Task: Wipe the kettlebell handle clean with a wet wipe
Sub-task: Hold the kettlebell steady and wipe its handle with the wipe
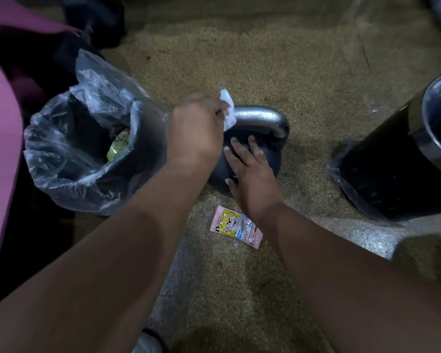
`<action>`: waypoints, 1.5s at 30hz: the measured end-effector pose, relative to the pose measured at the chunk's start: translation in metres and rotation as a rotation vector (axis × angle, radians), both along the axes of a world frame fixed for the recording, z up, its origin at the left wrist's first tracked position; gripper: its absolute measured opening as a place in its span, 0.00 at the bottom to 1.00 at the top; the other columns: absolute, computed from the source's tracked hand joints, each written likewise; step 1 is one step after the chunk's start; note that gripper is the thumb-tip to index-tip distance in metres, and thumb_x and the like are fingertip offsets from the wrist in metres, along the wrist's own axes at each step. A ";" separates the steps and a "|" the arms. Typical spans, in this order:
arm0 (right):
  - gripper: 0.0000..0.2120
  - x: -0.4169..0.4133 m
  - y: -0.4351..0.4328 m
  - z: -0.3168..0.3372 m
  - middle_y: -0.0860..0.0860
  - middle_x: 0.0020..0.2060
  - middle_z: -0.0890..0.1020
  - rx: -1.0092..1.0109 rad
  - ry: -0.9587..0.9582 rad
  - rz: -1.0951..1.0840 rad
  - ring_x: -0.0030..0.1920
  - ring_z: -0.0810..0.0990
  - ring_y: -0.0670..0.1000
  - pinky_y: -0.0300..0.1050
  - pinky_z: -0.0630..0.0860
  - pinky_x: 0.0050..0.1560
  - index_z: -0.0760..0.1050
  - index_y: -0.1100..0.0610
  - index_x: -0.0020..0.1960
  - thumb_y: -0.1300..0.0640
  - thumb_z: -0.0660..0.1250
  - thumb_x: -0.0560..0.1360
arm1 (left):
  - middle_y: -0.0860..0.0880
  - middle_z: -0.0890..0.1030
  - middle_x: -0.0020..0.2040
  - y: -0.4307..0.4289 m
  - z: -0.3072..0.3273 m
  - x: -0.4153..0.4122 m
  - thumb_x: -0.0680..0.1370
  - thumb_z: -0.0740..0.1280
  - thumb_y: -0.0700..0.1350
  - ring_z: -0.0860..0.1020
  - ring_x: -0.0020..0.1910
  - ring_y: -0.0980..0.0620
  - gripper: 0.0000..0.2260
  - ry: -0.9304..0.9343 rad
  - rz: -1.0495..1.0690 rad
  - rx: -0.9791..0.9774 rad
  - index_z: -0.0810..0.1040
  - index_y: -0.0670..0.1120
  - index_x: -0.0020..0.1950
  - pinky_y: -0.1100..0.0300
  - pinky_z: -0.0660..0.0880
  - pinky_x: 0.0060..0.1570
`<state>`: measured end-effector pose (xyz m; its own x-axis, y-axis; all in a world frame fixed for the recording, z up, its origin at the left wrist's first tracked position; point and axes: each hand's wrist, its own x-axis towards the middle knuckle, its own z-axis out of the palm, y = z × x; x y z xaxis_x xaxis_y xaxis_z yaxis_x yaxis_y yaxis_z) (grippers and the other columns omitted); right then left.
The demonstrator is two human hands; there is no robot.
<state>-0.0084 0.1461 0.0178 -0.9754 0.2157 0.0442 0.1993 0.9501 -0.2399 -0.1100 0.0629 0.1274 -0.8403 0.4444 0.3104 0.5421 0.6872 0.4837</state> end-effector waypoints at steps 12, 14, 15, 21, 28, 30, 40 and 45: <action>0.32 0.000 0.001 0.000 0.52 0.76 0.61 -0.009 0.048 0.005 0.76 0.54 0.62 0.54 0.59 0.74 0.64 0.56 0.75 0.52 0.68 0.74 | 0.45 0.83 0.45 -0.009 -0.013 0.016 0.74 0.68 0.38 0.80 0.46 0.49 0.08 0.017 -0.050 0.092 0.86 0.43 0.48 0.66 0.70 0.48; 0.32 -0.001 0.001 -0.002 0.52 0.76 0.60 0.001 0.033 0.007 0.76 0.53 0.62 0.54 0.58 0.74 0.63 0.56 0.75 0.51 0.67 0.74 | 0.45 0.83 0.44 -0.005 -0.010 0.009 0.74 0.67 0.39 0.79 0.45 0.49 0.08 0.019 -0.025 0.099 0.86 0.44 0.48 0.66 0.69 0.47; 0.32 -0.001 0.001 -0.002 0.52 0.76 0.60 0.004 0.022 0.008 0.76 0.53 0.62 0.54 0.57 0.74 0.62 0.55 0.76 0.51 0.67 0.74 | 0.45 0.83 0.44 -0.003 -0.008 0.005 0.75 0.67 0.39 0.79 0.46 0.49 0.09 0.017 -0.006 0.101 0.86 0.44 0.49 0.66 0.69 0.48; 0.32 0.000 0.001 0.000 0.50 0.77 0.57 -0.002 0.008 0.013 0.77 0.51 0.61 0.54 0.58 0.74 0.60 0.54 0.77 0.51 0.66 0.75 | 0.45 0.82 0.45 -0.009 -0.010 0.014 0.75 0.67 0.40 0.80 0.45 0.49 0.09 -0.002 -0.015 0.112 0.86 0.44 0.50 0.64 0.71 0.48; 0.32 0.002 -0.001 -0.001 0.52 0.76 0.60 -0.011 0.045 -0.001 0.76 0.53 0.61 0.56 0.62 0.72 0.63 0.55 0.75 0.51 0.68 0.73 | 0.48 0.82 0.47 -0.004 -0.007 0.008 0.77 0.67 0.41 0.78 0.48 0.52 0.09 -0.006 -0.017 0.072 0.86 0.46 0.51 0.68 0.69 0.50; 0.33 0.000 0.000 -0.002 0.52 0.76 0.61 -0.006 0.050 0.005 0.76 0.54 0.62 0.56 0.62 0.72 0.63 0.55 0.75 0.52 0.69 0.73 | 0.47 0.82 0.48 -0.006 -0.005 0.008 0.77 0.67 0.41 0.78 0.48 0.52 0.09 -0.002 -0.025 0.070 0.86 0.46 0.51 0.70 0.66 0.48; 0.33 -0.001 0.000 -0.003 0.51 0.76 0.60 0.014 0.021 0.000 0.76 0.53 0.61 0.56 0.61 0.72 0.62 0.55 0.76 0.51 0.67 0.74 | 0.45 0.82 0.49 -0.003 0.001 0.003 0.78 0.66 0.41 0.79 0.48 0.48 0.09 -0.004 -0.014 -0.005 0.85 0.46 0.53 0.57 0.73 0.52; 0.33 -0.002 0.000 -0.003 0.50 0.77 0.57 0.021 -0.015 -0.007 0.77 0.51 0.60 0.54 0.59 0.74 0.59 0.54 0.77 0.50 0.66 0.75 | 0.46 0.81 0.52 0.002 0.008 -0.004 0.80 0.64 0.42 0.79 0.50 0.48 0.10 -0.003 -0.010 -0.099 0.85 0.46 0.53 0.53 0.75 0.54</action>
<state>-0.0106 0.1457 0.0145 -0.9746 0.2216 0.0338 0.2092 0.9535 -0.2169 -0.1139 0.0652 0.1354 -0.8366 0.4813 0.2616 0.5477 0.7263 0.4154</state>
